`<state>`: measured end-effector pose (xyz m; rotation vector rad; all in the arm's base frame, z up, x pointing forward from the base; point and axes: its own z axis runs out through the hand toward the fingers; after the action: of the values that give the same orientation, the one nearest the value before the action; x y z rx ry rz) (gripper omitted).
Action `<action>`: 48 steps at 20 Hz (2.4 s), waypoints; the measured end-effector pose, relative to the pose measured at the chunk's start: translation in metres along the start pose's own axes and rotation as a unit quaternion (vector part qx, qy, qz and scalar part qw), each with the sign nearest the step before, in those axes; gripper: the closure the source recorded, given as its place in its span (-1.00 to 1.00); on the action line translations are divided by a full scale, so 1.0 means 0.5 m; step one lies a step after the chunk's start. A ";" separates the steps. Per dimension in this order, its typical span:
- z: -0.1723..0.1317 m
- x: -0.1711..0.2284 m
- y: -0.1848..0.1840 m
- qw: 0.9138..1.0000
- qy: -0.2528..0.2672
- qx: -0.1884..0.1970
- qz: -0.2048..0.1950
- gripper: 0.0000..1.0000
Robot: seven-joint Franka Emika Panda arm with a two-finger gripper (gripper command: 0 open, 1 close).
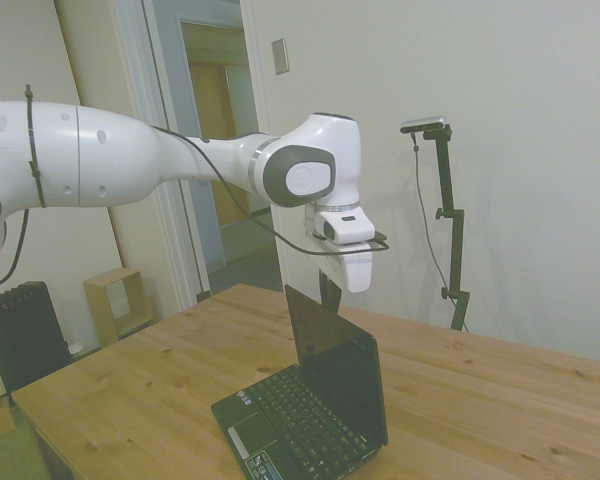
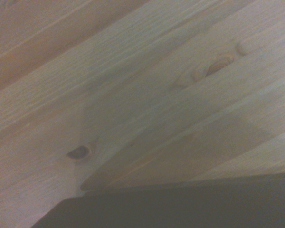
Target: Close the laptop
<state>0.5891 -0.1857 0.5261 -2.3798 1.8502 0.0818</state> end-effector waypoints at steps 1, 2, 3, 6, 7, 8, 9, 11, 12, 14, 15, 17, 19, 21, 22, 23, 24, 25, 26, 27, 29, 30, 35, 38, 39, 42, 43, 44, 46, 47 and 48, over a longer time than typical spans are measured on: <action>0.001 -0.011 0.009 1.000 0.001 0.000 -0.003 1.00; 0.003 -0.024 0.019 1.000 0.001 -0.001 -0.005 1.00; 0.006 -0.036 0.028 1.000 0.001 -0.001 -0.007 1.00; 0.031 -0.066 0.054 1.000 0.000 -0.006 -0.011 1.00; 0.041 -0.074 0.063 1.000 -0.001 -0.007 -0.011 1.00; 0.052 -0.081 0.070 1.000 -0.002 -0.009 -0.012 1.00; 0.060 -0.086 0.077 1.000 -0.003 -0.010 -0.013 1.00; 0.074 -0.096 0.090 1.000 -0.005 -0.013 -0.014 1.00; 0.078 -0.101 0.095 1.000 -0.006 -0.013 -0.015 1.00; 0.089 -0.113 0.103 1.000 -0.007 -0.015 -0.017 1.00; 0.095 -0.121 0.106 1.000 -0.008 -0.016 -0.019 1.00; 0.107 -0.135 0.111 1.000 -0.010 -0.020 -0.021 1.00; 0.119 -0.145 0.113 0.999 -0.011 -0.022 -0.024 1.00; 0.132 -0.153 0.116 0.999 -0.013 -0.025 -0.026 1.00; 0.139 -0.157 0.118 0.999 -0.014 -0.028 -0.027 1.00; 0.147 -0.160 0.119 0.999 -0.015 -0.030 -0.027 1.00; 0.155 -0.163 0.122 0.999 -0.016 -0.032 -0.027 1.00; 0.163 -0.165 0.125 0.999 -0.017 -0.034 -0.027 1.00; 0.170 -0.167 0.127 0.999 -0.019 -0.037 -0.027 1.00; 0.177 -0.168 0.130 0.999 -0.020 -0.040 -0.026 1.00; 0.187 -0.171 0.136 0.998 -0.023 -0.044 -0.025 1.00; 0.194 -0.172 0.140 0.998 -0.024 -0.047 -0.025 1.00; 0.225 -0.180 0.171 0.998 -0.025 -0.061 -0.024 1.00; 0.236 -0.177 0.199 0.997 -0.018 -0.067 -0.023 1.00; 0.238 -0.174 0.209 0.997 -0.016 -0.068 -0.022 1.00; 0.249 -0.160 0.239 0.997 -0.011 -0.069 -0.014 1.00; 0.257 -0.155 0.247 0.997 -0.010 -0.071 -0.011 1.00; 0.265 -0.149 0.253 0.997 -0.008 -0.073 -0.009 1.00; 0.279 -0.138 0.263 0.997 -0.006 -0.075 -0.004 1.00; 0.283 -0.132 0.264 0.997 -0.005 -0.076 -0.003 1.00; 0.286 -0.129 0.265 0.997 -0.004 -0.076 -0.001 1.00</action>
<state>0.4499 -0.1370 0.3833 -2.4756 1.9015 0.2409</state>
